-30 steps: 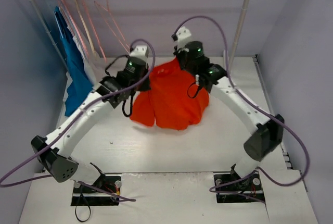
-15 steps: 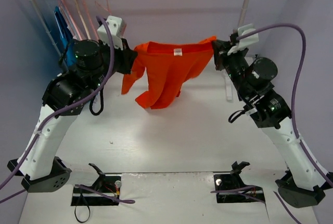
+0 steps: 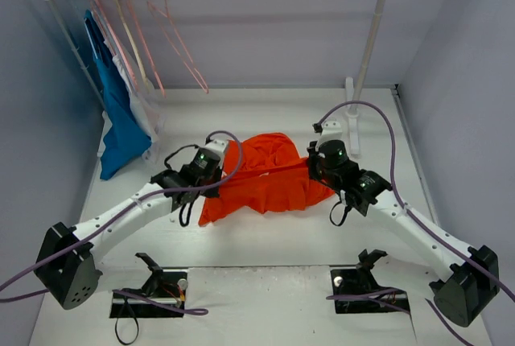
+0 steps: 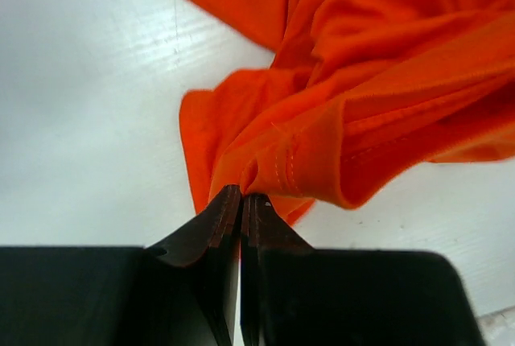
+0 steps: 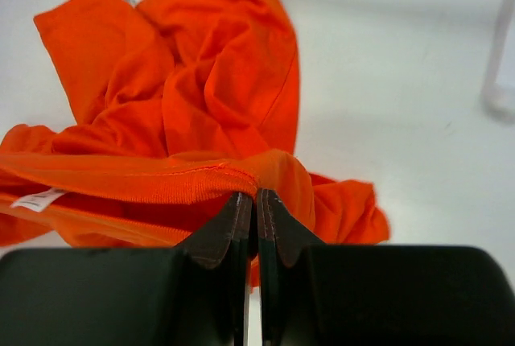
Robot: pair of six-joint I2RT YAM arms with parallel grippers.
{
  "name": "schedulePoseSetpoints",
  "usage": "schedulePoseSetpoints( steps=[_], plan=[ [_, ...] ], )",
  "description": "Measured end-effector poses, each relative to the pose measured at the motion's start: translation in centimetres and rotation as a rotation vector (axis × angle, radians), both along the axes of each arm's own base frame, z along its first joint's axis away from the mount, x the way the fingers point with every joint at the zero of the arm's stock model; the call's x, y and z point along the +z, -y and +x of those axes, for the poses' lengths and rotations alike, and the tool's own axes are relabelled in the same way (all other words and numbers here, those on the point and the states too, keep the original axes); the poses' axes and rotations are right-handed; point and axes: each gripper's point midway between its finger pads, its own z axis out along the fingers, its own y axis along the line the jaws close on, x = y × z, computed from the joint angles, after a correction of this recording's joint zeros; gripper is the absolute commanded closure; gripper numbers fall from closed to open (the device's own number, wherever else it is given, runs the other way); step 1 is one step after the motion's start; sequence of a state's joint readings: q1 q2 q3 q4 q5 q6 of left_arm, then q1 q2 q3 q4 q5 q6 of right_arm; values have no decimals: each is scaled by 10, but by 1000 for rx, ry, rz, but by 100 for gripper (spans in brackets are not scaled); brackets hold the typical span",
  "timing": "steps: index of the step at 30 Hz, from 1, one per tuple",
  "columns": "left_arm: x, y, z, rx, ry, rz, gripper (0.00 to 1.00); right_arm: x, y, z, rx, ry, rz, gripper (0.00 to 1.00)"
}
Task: Place the t-shirt on the hanger
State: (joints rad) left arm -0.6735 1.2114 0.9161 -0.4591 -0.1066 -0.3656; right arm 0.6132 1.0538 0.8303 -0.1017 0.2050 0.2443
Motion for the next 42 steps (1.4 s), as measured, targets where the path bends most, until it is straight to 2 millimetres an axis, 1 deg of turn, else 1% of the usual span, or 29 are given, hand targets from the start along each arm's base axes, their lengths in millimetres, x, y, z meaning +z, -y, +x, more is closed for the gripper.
schedulePoseSetpoints(
  steps=[1, 2, 3, 4, 5, 6, 7, 8, 10, 12, 14, 15, 16, 18, 21, 23, 25, 27, 29, 32, 36, 38, 40, 42],
  plan=[
    [-14, -2, -4, 16, -19, -4, 99, -10, -1, -3, -13, -29, 14, 100],
    [-27, -2, -6, 36, -30, -18, 97, -18, -3, -5, -24, -55, 28, 100],
    [-34, -2, -8, 53, -36, -31, 92, -25, -5, -5, -36, -78, 38, 100],
    [-39, -1, -8, 67, -36, -49, 85, -32, -7, -5, -48, -100, 43, 100],
    [-42, 1, -7, 81, -32, -68, 71, -39, -8, -5, -61, -123, 46, 97],
    [-44, 2, -6, 88, -29, -83, 64, -46, -9, -4, -75, -146, 47, 85],
    [-45, 4, -6, 99, -31, -98, 58, -52, -10, -4, -88, -166, 50, 80],
    [-45, 6, -5, 106, -35, -114, 49, -58, -10, -5, -98, -182, 47, 77],
    [-42, 11, -4, 114, -34, -147, 44, -66, -9, -7, -111, -205, 50, 64],
    [-39, 14, -4, 119, -36, -171, 40, -67, -9, -10, -109, -209, 50, 51],
    [-35, 16, -4, 125, -37, -189, 40, -61, -9, -10, -99, -193, 50, 46],
    [-30, 16, -4, 128, -34, -195, 40, -56, -9, -10, -90, -179, 52, 43],
    [-24, 17, -3, 131, -29, -202, 40, -51, -9, -9, -79, -165, 48, 42],
    [-7, 19, 1, 136, -10, -221, 40, -31, -12, -3, -49, -125, 39, 40],
    [26, 21, 8, 153, 37, -250, 40, 10, -23, 10, 12, -38, 44, 39],
    [39, 19, 11, 172, 54, -257, 40, 43, -31, 19, 57, 31, 58, 39],
    [45, 15, 10, 193, 55, -249, 40, 72, -40, 25, 105, 89, 68, 39],
    [42, 9, 7, 216, 38, -231, 40, 94, -50, 30, 158, 135, 71, 38],
    [35, 3, 2, 238, 13, -206, 40, 110, -60, 35, 212, 164, 71, 37],
    [26, -9, -7, 275, -17, -174, 40, 128, -78, 42, 286, 195, 76, 34],
    [21, -25, -21, 315, -32, -148, 40, 146, -101, 56, 354, 246, 101, 31],
    [24, -33, -27, 335, -29, -143, 40, 148, -108, 63, 362, 259, 102, 30],
    [29, -38, -29, 349, -16, -140, 40, 143, -110, 67, 359, 253, 96, 30],
    [41, -42, -27, 368, 1, -133, 40, 135, -109, 69, 350, 240, 88, 30]
  ],
)
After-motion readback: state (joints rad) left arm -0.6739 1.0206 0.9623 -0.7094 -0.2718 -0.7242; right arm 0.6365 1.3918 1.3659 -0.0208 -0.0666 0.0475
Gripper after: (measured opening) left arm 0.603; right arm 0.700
